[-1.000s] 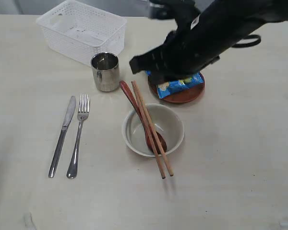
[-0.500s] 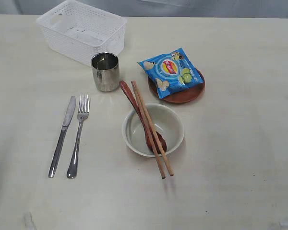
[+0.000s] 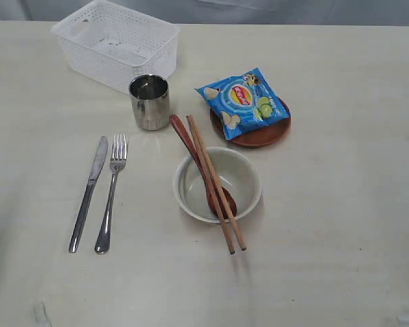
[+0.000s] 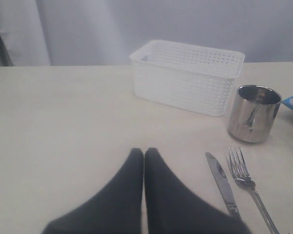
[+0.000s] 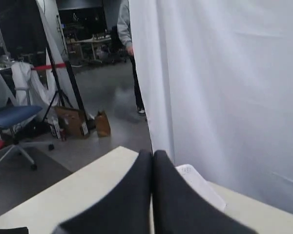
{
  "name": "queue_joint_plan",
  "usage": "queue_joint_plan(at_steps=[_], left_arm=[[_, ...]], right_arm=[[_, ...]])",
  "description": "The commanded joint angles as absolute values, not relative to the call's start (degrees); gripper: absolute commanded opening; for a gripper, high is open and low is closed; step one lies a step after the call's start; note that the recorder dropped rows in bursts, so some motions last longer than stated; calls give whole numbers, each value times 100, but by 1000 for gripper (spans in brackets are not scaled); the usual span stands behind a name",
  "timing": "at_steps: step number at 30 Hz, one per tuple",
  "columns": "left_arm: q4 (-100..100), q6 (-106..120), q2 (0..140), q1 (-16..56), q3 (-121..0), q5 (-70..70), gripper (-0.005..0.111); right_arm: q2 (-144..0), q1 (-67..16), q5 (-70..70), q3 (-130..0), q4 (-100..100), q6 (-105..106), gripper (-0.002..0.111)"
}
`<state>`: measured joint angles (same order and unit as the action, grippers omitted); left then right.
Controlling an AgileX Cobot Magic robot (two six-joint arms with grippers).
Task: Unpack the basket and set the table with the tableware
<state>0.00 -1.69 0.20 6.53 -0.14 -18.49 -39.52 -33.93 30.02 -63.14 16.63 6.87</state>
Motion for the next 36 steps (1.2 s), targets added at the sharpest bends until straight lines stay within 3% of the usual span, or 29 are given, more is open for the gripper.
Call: queue_joint_plan(at_steps=[1, 11, 25, 36], left_arm=[[0, -170, 0, 640, 0, -1832, 0], [0, -170, 0, 640, 0, -1832, 0], [0, -170, 0, 640, 0, -1832, 0], [0, -170, 0, 640, 0, -1832, 0]], right_arm=[[-3403, -3408, 2940, -6326, 1632, 681, -1], [-2386, -3351, 2805, -6021, 883, 1443, -1], [-931, -1079, 996, -4709, 779, 2506, -1], [0, -510, 616, -3121, 566, 2506, -1]])
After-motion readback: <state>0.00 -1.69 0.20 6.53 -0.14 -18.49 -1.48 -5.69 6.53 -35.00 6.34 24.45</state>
